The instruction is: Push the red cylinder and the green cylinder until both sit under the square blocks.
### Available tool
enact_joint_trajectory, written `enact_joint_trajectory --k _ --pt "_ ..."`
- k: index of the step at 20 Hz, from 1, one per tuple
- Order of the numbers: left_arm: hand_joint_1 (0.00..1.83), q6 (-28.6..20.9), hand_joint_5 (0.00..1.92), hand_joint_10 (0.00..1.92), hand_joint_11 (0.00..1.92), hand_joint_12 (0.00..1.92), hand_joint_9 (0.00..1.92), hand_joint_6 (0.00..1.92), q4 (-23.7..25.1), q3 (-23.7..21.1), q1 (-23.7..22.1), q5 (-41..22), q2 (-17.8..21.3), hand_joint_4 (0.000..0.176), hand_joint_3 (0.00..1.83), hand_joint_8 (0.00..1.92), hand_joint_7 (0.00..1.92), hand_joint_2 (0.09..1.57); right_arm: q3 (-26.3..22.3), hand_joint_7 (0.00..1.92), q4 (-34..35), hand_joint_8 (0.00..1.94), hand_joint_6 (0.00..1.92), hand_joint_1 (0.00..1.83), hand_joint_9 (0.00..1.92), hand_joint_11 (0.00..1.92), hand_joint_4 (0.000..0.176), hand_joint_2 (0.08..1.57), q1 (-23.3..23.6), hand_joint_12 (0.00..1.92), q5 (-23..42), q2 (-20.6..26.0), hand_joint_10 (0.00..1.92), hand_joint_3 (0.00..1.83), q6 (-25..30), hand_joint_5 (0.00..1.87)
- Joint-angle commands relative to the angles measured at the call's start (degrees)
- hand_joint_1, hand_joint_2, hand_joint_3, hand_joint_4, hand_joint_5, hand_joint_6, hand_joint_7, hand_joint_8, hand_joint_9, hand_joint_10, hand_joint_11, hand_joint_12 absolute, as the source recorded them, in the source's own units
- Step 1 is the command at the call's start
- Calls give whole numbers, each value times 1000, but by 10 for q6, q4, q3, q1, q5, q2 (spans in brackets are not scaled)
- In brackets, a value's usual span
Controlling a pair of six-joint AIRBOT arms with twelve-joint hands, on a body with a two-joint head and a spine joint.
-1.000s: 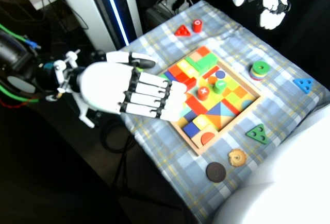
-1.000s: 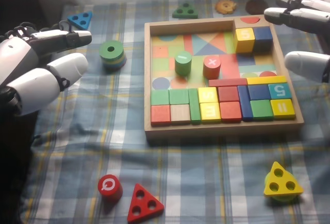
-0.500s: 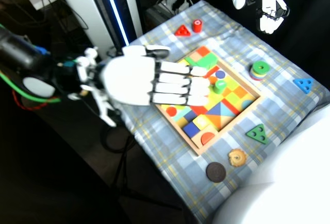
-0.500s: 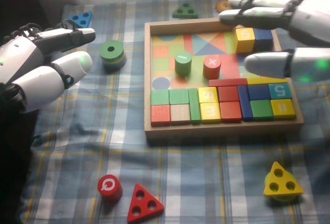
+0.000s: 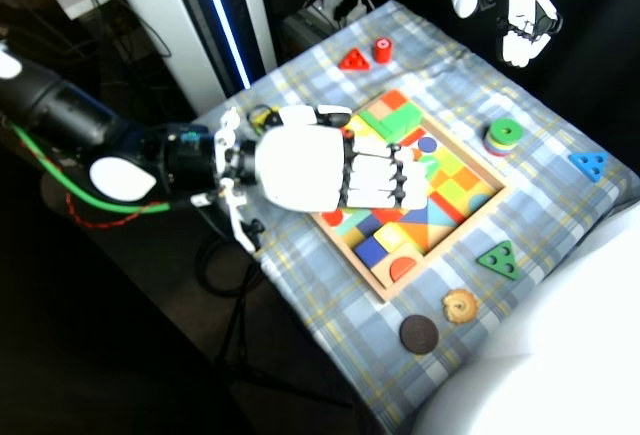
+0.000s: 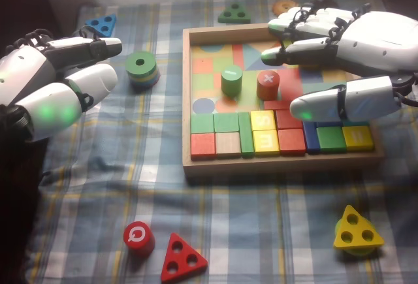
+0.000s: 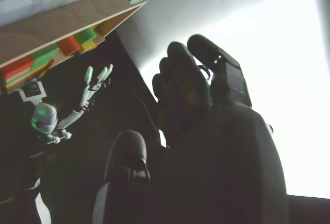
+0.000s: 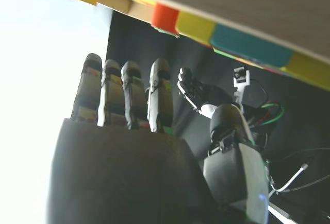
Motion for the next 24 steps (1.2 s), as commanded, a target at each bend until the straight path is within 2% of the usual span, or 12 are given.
enact_joint_trajectory --k 1,3,7,8,9,10,11,12,13,15,17,24 --pt "0 -5 529 0 0 1141 502 1 10 4 -8 -68 -3 0 1 1 526 1506 2 0 18 0 6 0 0 0 57 995 9 0 54 -2 0 0 4 387" --pt "0 -5 533 2 0 1198 509 1 10 4 -8 -67 -3 0 5 0 526 1529 3 0 17 0 3 0 0 0 44 961 9 0 51 -4 0 0 4 395" --pt "0 -5 528 2 0 1182 492 2 10 4 -8 -67 -3 0 0 1 512 1502 6 3 11 0 9 0 0 0 71 977 9 0 45 -16 0 0 4 475" --pt "0 -5 532 1 0 1165 490 2 10 4 -8 -67 -3 0 1 0 512 1513 6 4 7 0 18 0 0 0 63 980 9 0 42 -18 0 1 4 510" --pt "0 -5 545 6 0 1186 505 5 10 4 -8 -67 -3 0 3 3 523 1521 6 2 3 0 10 0 0 0 70 986 9 0 39 -19 0 1 4 545" --pt "0 -5 537 6 0 1220 509 2 10 4 -8 -67 -3 0 0 1 519 1516 6 0 -2 0 8 0 0 0 100 975 9 0 35 -19 0 0 4 553" --pt "0 -5 541 7 0 1228 513 3 10 3 -8 -67 -3 0 2 2 522 1520 6 8 -5 3 13 0 0 0 97 987 9 0 31 -19 0 2 4 571" --pt "0 -5 542 9 0 1251 520 3 10 3 -8 -66 -3 0 1 2 526 1520 6 15 -9 6 5 0 0 0 55 995 9 0 27 -19 0 5 4 555" --pt "0 -5 537 9 0 1253 522 0 10 3 -8 -66 -3 0 0 1 524 1511 6 14 -10 5 5 0 0 0 51 992 9 0 25 -19 0 3 4 555" --pt "0 -5 546 6 0 1221 517 5 9 3 -8 -66 -3 0 0 4 524 1507 6 0 -11 0 1 0 0 0 78 1008 9 0 22 -18 0 10 3 549" --pt "0 -5 556 7 0 1243 525 5 8 3 -8 -66 -3 0 1 5 537 1514 6 24 -11 8 10 0 0 0 47 1036 9 0 21 -18 0 19 3 573" --pt "0 -5 562 4 0 1234 527 8 5 5 -8 -64 -4 0 7 4 528 1529 4 25 -2 1 2 0 0 0 93 1000 10 0 26 -17 0 0 3 551"
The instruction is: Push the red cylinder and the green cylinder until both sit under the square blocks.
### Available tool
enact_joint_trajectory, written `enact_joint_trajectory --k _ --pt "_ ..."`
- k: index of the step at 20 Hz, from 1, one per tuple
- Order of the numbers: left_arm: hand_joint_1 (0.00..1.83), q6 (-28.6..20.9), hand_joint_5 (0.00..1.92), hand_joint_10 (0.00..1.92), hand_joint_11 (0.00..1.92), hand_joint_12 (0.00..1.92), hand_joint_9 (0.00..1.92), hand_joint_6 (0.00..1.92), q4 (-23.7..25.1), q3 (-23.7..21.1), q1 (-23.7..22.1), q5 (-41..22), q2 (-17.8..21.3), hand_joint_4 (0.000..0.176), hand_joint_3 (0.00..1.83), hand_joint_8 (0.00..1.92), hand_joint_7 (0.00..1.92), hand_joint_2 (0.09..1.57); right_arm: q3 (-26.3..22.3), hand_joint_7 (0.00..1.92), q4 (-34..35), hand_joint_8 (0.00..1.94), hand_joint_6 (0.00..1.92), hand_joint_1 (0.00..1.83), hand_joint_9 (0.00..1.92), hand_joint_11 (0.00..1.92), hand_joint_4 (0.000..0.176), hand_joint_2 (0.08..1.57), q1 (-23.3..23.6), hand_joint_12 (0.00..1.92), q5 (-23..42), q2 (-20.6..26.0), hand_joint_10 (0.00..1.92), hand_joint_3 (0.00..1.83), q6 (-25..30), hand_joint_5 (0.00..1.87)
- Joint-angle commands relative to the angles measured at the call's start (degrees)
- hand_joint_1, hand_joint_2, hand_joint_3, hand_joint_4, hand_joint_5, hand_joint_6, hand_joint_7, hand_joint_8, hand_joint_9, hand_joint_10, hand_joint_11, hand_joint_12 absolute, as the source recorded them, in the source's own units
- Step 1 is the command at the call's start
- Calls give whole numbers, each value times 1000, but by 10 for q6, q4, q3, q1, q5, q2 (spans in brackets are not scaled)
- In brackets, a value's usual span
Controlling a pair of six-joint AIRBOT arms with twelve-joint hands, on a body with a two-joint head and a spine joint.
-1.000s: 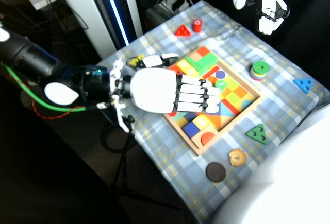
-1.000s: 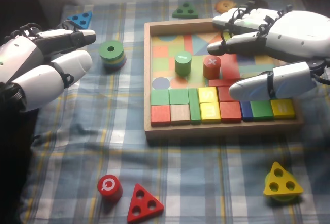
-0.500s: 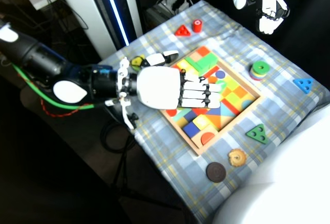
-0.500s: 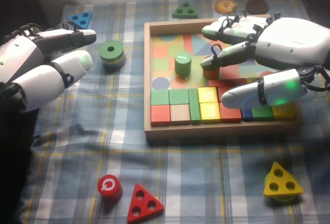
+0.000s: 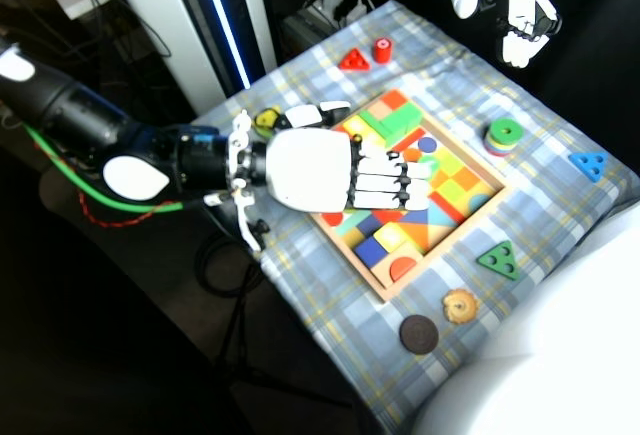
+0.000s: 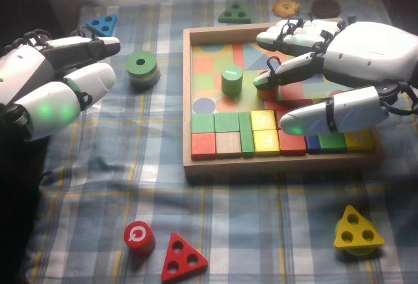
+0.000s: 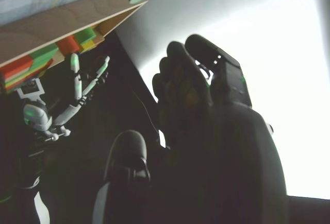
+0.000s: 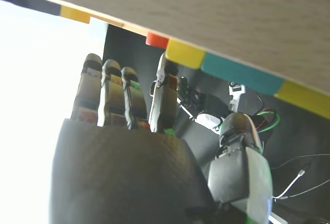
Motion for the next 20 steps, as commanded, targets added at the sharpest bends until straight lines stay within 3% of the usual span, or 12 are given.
enact_joint_trajectory --k 1,3,5,6,7,9,10,11,12,13,15,20 --pt "0 -5 572 9 0 1269 542 8 10 3 -8 -64 -3 0 6 6 539 1532 1 7 22 0 0 0 0 0 114 995 6 0 48 2 0 0 2 496" --pt "0 -5 572 8 0 1275 541 6 10 3 -8 -64 -3 0 4 5 540 1531 1 21 30 7 0 0 0 0 112 1000 6 0 54 4 0 0 2 461" --pt "0 -5 573 5 0 1274 536 6 9 3 -8 -64 -3 0 2 5 542 1529 1 24 41 6 0 0 0 0 76 1003 6 0 62 6 0 0 2 408" --pt "0 -5 575 6 0 1272 538 6 8 3 -8 -64 -3 0 5 4 542 1535 1 7 47 0 3 0 0 0 78 995 6 0 66 7 0 0 2 411" --pt "0 -5 559 4 0 1270 532 0 8 3 -8 -64 -3 0 1 0 527 1527 1 16 49 5 0 0 0 0 64 990 6 0 68 8 0 0 2 399" --pt "0 -5 567 4 0 1240 536 2 8 3 -8 -63 -3 0 3 2 532 1535 1 17 50 4 1 0 0 0 58 986 6 0 68 10 0 0 2 388" --pt "0 -5 564 6 0 1238 541 1 8 3 -8 -63 -3 0 3 3 536 1537 1 12 50 2 1 0 0 0 68 996 6 0 68 10 0 0 2 389" --pt "0 -5 567 8 0 1237 547 2 8 3 -8 -62 -3 0 1 5 542 1532 0 13 50 2 8 0 0 0 65 999 6 0 68 10 0 0 2 405" --pt "0 -5 570 6 0 1237 543 3 8 3 -8 -62 -3 0 0 4 540 1527 0 11 50 1 1 0 0 0 57 987 6 0 67 10 0 0 2 375" --pt "0 -5 575 6 0 1238 544 5 8 3 -8 -62 -3 0 0 3 538 1528 0 18 50 3 11 0 0 0 23 997 6 0 66 10 0 0 2 395" --pt "0 -5 575 9 0 1252 552 3 8 3 -8 -62 -3 0 0 4 544 1524 0 6 45 1 18 0 0 0 19 1003 6 0 57 10 0 2 2 418" --pt "0 -5 583 5 0 1254 550 3 8 3 -8 -61 -3 0 0 5 542 1522 -2 20 32 6 16 0 0 0 36 1010 6 0 44 10 0 3 2 435"
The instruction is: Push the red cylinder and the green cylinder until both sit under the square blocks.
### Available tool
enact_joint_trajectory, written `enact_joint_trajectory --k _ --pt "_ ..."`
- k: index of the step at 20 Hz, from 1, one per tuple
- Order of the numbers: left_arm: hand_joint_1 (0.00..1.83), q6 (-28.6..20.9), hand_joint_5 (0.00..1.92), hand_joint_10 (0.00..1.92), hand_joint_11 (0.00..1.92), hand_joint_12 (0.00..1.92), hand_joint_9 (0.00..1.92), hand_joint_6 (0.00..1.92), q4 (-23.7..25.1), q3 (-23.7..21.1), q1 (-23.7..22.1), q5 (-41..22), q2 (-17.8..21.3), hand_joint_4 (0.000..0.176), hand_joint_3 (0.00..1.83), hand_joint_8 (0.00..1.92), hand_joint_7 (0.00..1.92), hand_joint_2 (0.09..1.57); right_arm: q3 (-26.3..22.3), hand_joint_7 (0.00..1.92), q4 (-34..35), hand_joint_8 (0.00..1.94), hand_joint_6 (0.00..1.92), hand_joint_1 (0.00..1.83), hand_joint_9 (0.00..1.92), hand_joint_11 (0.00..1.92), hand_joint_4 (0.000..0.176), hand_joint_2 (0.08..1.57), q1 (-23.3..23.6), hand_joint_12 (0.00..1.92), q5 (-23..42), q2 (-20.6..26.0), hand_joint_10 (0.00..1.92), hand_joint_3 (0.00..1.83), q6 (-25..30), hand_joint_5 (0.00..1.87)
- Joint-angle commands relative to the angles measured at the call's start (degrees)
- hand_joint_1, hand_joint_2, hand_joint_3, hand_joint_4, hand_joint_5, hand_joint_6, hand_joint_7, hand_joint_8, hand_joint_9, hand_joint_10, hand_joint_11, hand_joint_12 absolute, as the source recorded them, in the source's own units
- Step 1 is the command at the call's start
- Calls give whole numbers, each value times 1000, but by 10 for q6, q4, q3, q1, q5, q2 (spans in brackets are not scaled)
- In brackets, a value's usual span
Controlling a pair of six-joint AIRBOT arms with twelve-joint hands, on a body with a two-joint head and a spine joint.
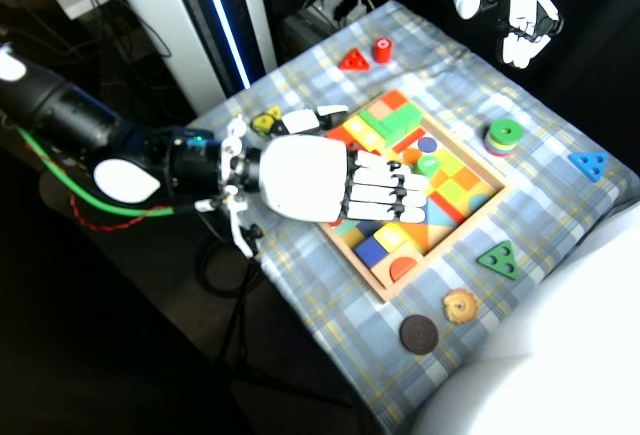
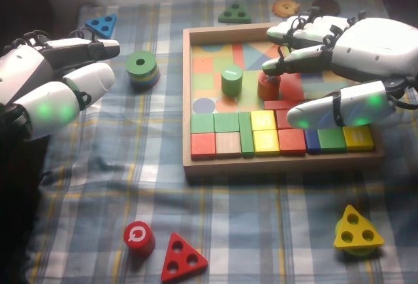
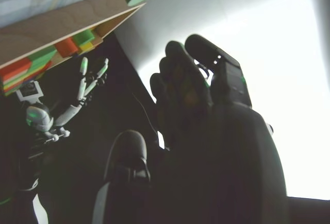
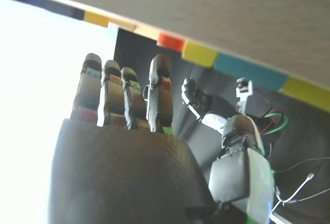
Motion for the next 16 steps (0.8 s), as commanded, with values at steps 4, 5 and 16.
enact_joint_trajectory --k 4,5,16 --pt "0 -5 566 1 0 1271 543 0 11 3 -8 -62 -3 0 2 0 531 1533 -3 25 10 6 16 0 0 0 50 1015 6 0 50 1 0 5 2 453" --pt "0 -5 562 0 0 1270 539 0 11 3 -8 -61 -3 0 2 0 526 1534 -4 32 6 8 15 0 0 0 45 1029 6 0 46 1 0 10 3 456" --pt "0 -5 560 3 0 1219 527 6 9 3 -7 -56 -3 0 3 3 521 1536 -38 11 -17 1 5 0 0 0 0 1092 6 0 8 71 0 26 3 446"
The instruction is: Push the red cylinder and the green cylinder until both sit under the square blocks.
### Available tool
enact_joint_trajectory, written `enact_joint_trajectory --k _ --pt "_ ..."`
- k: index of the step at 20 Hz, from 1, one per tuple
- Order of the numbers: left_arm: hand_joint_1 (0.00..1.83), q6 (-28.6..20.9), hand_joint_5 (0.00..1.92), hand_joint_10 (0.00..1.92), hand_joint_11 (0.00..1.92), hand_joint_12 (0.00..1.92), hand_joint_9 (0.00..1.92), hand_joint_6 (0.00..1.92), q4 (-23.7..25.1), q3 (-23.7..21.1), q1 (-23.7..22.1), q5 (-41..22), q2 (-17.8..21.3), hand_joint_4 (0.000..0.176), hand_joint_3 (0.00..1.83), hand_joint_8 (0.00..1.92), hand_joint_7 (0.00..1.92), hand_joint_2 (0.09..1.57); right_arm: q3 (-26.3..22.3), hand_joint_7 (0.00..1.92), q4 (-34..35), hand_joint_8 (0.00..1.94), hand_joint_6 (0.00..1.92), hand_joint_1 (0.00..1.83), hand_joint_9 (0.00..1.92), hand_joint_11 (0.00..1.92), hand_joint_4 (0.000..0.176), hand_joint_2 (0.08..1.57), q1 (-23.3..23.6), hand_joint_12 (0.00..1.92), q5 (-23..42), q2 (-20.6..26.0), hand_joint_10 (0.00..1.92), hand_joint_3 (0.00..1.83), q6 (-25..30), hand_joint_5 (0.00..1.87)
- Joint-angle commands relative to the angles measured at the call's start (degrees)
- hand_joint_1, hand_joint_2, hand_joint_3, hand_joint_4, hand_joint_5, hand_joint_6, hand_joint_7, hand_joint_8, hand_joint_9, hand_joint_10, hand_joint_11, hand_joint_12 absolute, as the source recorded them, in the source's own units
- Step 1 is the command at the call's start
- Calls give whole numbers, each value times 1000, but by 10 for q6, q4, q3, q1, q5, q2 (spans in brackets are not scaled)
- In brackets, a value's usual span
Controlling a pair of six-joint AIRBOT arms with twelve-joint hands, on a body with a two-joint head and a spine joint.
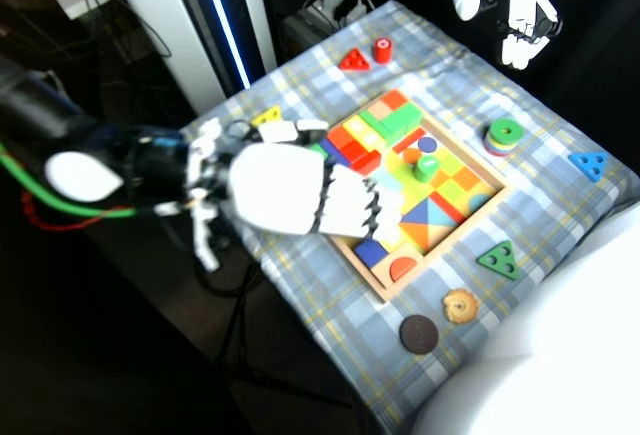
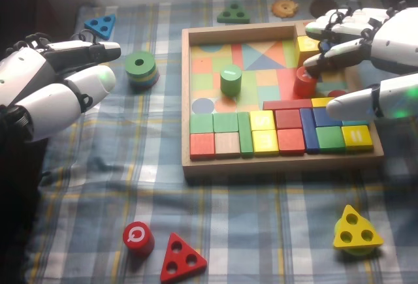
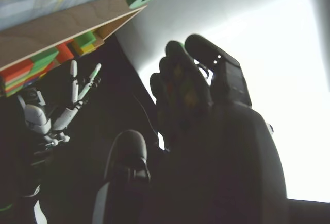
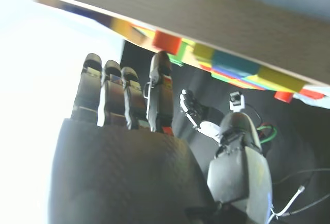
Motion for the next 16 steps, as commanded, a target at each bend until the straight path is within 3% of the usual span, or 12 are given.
enact_joint_trajectory --k 1,2,4,5,6,8,9,10,12,13,15,16 --pt "0 -5 563 4 0 1218 530 7 10 3 -7 -65 -3 0 1 4 525 1532 -4 4 16 0 4 0 0 0 7 1088 6 0 55 1 0 21 2 443" --pt "0 -5 569 4 0 1216 529 9 9 3 -7 -65 -3 0 0 4 525 1531 -7 0 15 0 0 0 0 0 32 1052 6 0 53 5 0 3 2 417" --pt "0 -5 569 5 0 1217 533 7 9 3 -7 -64 -3 0 5 4 526 1541 -11 0 13 0 5 0 0 0 46 1055 6 0 51 10 0 4 2 424" --pt "0 -5 571 4 0 1204 531 5 9 3 -7 -64 -3 0 0 3 528 1533 -13 0 13 0 5 0 0 0 82 1059 5 0 49 12 0 5 2 427" --pt "0 -5 571 4 0 1204 531 5 9 3 -7 -64 -3 0 0 3 528 1533 -14 0 12 0 5 0 0 0 82 1059 5 0 48 13 0 5 2 427" --pt "0 -5 567 3 0 1228 533 1 9 3 -7 -63 -3 0 0 2 532 1534 -16 0 9 0 6 0 0 0 119 1043 5 0 45 16 0 0 2 433" --pt "0 -5 574 4 0 1230 535 3 9 3 -7 -63 -3 0 3 3 536 1544 -18 0 6 0 8 0 0 0 127 1052 5 0 42 20 0 2 2 439" --pt "0 -5 583 6 0 1215 542 5 9 3 -7 -62 -3 0 5 3 540 1553 -21 0 3 0 6 0 0 0 118 1076 5 0 39 24 0 12 2 439" --pt "0 -5 581 5 0 1245 540 3 9 3 -7 -62 -3 0 4 2 537 1555 -24 0 -1 0 6 0 0 0 118 1069 5 0 34 28 0 7 2 440" --pt "0 -5 577 2 0 1251 534 0 9 3 -7 -62 -3 0 3 1 536 1555 -26 0 -4 0 1 0 0 0 131 1059 5 0 31 30 0 2 2 430" --pt "0 -5 580 3 0 1256 536 2 8 3 -7 -62 -3 0 0 3 541 1549 -27 0 -5 0 1 0 0 0 121 1055 5 0 30 31 0 0 2 425" --pt "0 -5 575 5 0 1221 539 2 7 3 -7 -62 -3 0 1 0 532 1553 -26 0 -5 0 0 0 0 0 137 1029 5 0 30 31 0 0 2 410"
